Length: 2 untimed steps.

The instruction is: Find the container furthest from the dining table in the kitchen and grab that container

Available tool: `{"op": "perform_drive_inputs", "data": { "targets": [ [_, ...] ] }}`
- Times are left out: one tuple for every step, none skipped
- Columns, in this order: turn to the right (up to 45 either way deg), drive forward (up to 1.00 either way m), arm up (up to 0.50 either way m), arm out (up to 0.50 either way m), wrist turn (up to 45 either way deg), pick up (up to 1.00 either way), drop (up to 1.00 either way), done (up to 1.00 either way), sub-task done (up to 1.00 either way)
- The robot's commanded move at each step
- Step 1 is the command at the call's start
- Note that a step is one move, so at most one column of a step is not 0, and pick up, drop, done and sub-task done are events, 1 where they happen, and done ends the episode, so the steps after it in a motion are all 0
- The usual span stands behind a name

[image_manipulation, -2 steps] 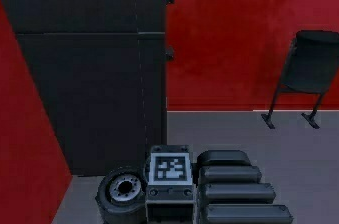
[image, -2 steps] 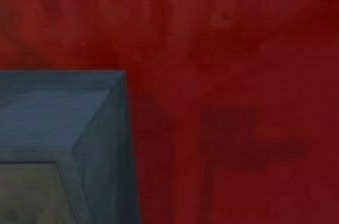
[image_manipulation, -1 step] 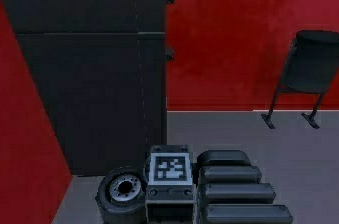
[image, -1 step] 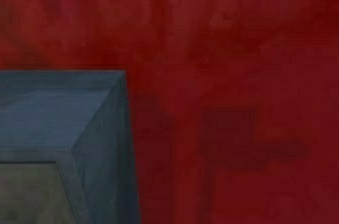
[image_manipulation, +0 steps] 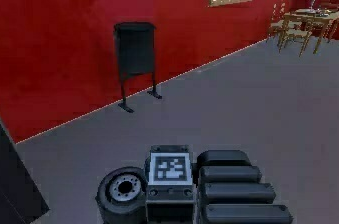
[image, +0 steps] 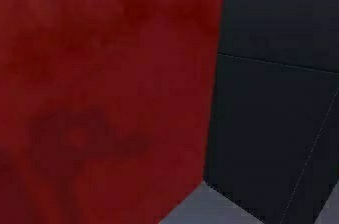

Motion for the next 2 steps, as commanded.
{"op": "perform_drive_inputs", "data": {
  "targets": [
    [45.0, 0.00, 0.00, 0.00, 0.0, 0.00, 0.00, 0.00, 0.00],
    [45.0, 0.00, 0.00, 0.00, 0.0, 0.00, 0.00, 0.00, 0.00]
  ]
}}
